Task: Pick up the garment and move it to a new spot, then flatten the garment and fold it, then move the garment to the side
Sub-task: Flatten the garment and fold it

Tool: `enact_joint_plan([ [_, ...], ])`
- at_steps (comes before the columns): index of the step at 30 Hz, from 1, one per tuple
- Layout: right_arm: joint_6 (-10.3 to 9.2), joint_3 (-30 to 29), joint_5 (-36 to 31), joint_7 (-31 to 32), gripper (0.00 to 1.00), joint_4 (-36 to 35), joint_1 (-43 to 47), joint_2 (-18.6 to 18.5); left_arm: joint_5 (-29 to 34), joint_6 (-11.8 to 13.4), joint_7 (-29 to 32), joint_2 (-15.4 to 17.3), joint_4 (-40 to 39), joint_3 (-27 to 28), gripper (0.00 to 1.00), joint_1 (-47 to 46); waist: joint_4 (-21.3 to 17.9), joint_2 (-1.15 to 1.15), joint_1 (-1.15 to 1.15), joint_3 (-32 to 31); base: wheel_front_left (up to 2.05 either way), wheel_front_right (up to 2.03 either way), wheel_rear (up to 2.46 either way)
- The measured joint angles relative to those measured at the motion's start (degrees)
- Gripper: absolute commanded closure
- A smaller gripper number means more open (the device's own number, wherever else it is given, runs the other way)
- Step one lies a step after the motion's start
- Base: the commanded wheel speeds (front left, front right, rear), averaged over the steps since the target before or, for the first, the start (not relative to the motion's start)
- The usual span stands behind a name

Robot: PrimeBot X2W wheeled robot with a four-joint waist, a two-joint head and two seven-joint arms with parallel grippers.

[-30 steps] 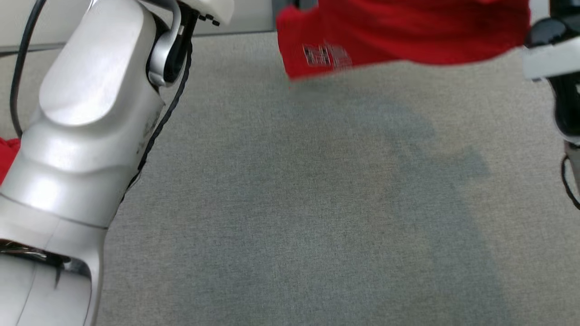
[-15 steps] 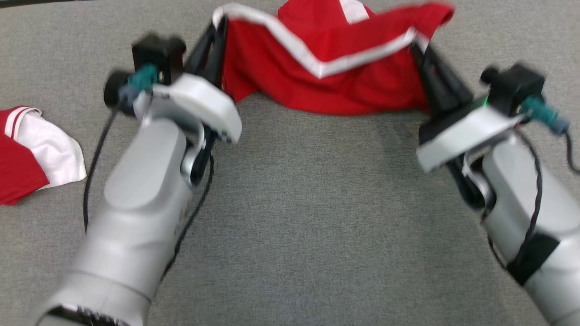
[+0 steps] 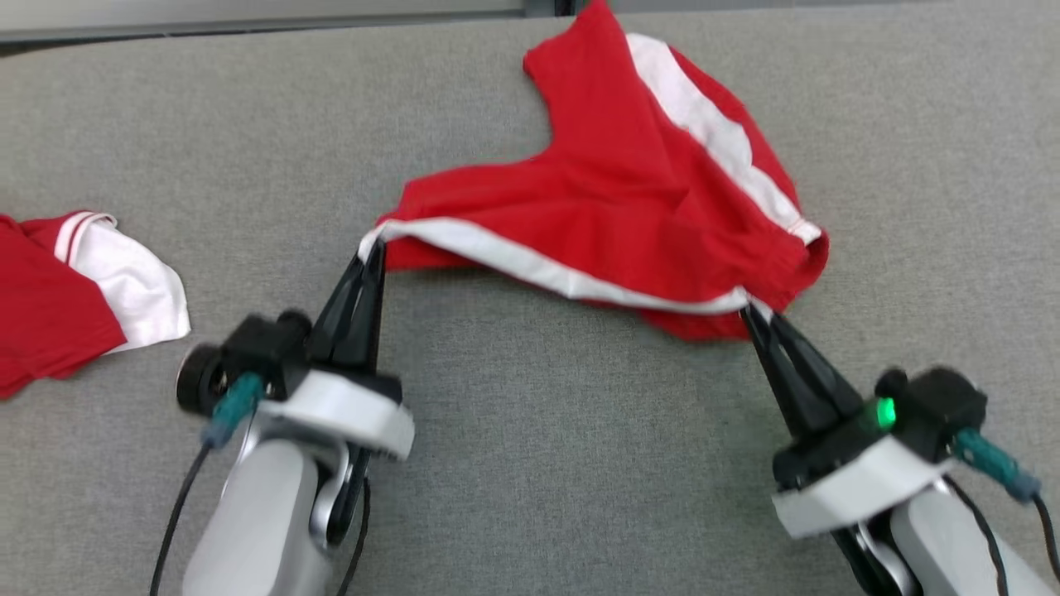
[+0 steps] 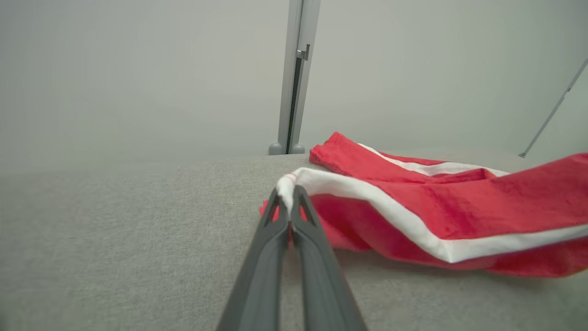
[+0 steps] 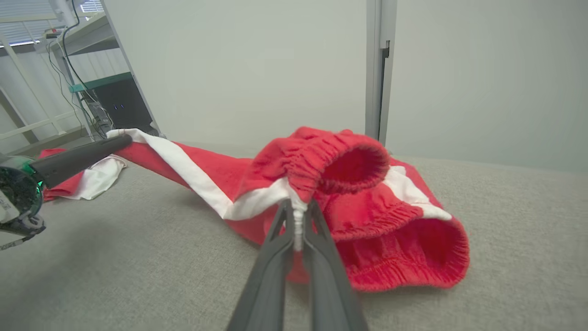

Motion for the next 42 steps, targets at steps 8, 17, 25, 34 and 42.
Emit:
enact_joint_plan([
  [8,0.00,-3.5,-2.0,0.0,1.00,-7.6,16.7,-0.5,3.5,-1.1,0.0,0.3,-10.6,5.2,1.00,18.1,0.4,0.00,0.00,-6.4,0.00,0.00,0.00],
  [17,0.00,-5.1,-3.5,0.0,1.00,-15.1,32.9,0.1,4.5,-1.6,0.0,0.2,-19.9,7.5,1.00,34.3,0.0,0.00,0.00,-14.6,0.00,0.00,0.00],
  [25,0.00,-5.7,-2.3,0.0,1.00,-14.7,34.9,1.3,3.7,-2.0,0.5,0.4,-20.2,6.4,1.00,34.9,-1.2,0.00,0.00,-16.0,0.00,0.00,0.00],
  [34,0.00,-9.4,2.6,0.0,1.00,-9.5,26.6,4.3,3.3,-3.0,7.0,1.9,-14.3,1.6,1.00,14.3,-2.9,0.00,0.00,-9.8,0.00,0.00,0.00],
  [42,0.00,-9.0,9.9,0.0,1.00,-0.3,17.4,6.4,1.1,-3.4,11.6,2.2,1.0,-6.0,1.00,-6.5,-6.4,0.00,0.00,-1.9,0.00,0.00,0.00],
])
